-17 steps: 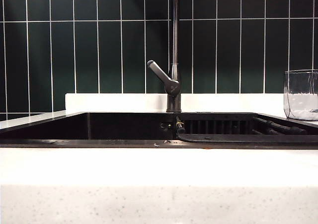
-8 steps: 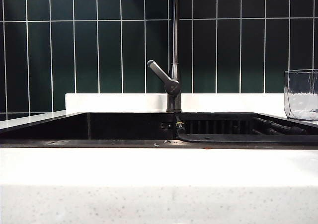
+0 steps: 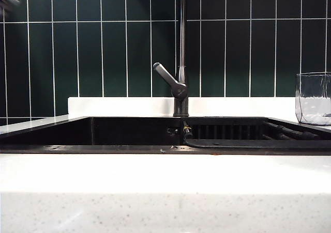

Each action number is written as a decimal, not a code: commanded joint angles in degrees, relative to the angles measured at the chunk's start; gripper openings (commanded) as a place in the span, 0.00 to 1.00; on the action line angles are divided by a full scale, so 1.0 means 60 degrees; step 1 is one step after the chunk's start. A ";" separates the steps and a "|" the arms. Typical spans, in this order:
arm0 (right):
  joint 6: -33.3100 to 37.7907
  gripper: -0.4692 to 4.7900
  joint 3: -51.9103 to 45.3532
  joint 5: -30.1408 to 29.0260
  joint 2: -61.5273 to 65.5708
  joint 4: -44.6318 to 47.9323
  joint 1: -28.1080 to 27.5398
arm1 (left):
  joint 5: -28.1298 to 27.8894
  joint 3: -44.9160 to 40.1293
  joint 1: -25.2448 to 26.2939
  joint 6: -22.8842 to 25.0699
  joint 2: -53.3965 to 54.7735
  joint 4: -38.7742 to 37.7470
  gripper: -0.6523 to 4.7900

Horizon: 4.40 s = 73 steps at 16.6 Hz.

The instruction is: Pick up the mug next to the sink, go to the faucet to get some water, pour the water into the sink, and finally put the mug back to its place.

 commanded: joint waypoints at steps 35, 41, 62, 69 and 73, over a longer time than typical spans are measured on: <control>-0.1279 0.22 0.1155 0.0109 0.7971 0.5169 -0.1909 | 0.3825 0.2120 -0.1577 0.1796 0.6634 0.5176 0.24; -0.1297 0.22 0.1698 0.0087 0.9111 0.5431 -0.2084 | 0.4146 0.2750 -0.1650 0.1902 0.7337 0.5155 0.24; -0.1202 0.22 0.2903 -0.0288 1.2604 0.7413 -0.2062 | 0.4109 0.2827 -0.1650 0.2186 0.7501 0.5235 0.24; -0.1198 0.22 0.3184 -0.0433 1.3406 0.7712 -0.2055 | 0.4105 0.2827 -0.1650 0.2189 0.7526 0.5235 0.24; -0.1235 0.21 0.3246 -0.0433 1.3508 0.7941 -0.2073 | 0.4109 0.2827 -0.1650 0.2299 0.7533 0.5231 0.24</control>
